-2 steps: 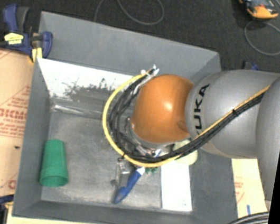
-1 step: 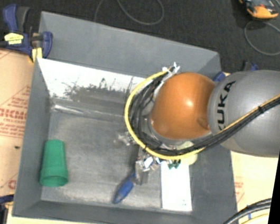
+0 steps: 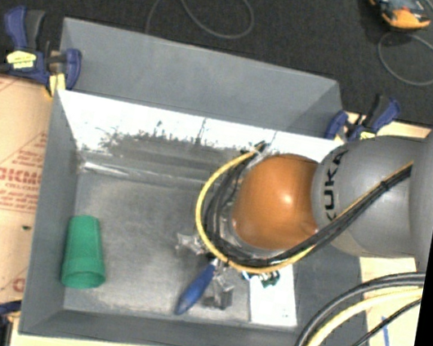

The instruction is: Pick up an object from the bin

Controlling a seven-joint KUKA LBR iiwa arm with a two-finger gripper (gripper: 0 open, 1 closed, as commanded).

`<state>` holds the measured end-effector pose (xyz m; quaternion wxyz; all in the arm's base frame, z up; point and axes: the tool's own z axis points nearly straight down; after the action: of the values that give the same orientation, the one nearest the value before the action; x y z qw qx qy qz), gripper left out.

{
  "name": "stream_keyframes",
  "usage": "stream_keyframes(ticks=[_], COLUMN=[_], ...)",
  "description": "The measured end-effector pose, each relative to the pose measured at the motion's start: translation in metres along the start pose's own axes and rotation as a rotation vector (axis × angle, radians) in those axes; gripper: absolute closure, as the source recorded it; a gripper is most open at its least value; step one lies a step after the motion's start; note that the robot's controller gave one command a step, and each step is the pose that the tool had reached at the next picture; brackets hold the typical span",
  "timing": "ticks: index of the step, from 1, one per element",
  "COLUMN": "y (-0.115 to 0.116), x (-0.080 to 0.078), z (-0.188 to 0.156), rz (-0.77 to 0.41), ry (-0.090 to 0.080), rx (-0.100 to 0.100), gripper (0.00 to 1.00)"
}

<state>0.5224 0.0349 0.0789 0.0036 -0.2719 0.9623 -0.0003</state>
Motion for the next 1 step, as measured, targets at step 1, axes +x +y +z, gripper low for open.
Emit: stream_keyframes(ticks=[1], y=[-0.0644], x=[0.0244], z=[0.0082], rz=[-0.41], ry=[0.001], rx=[-0.003], gripper=[1.0])
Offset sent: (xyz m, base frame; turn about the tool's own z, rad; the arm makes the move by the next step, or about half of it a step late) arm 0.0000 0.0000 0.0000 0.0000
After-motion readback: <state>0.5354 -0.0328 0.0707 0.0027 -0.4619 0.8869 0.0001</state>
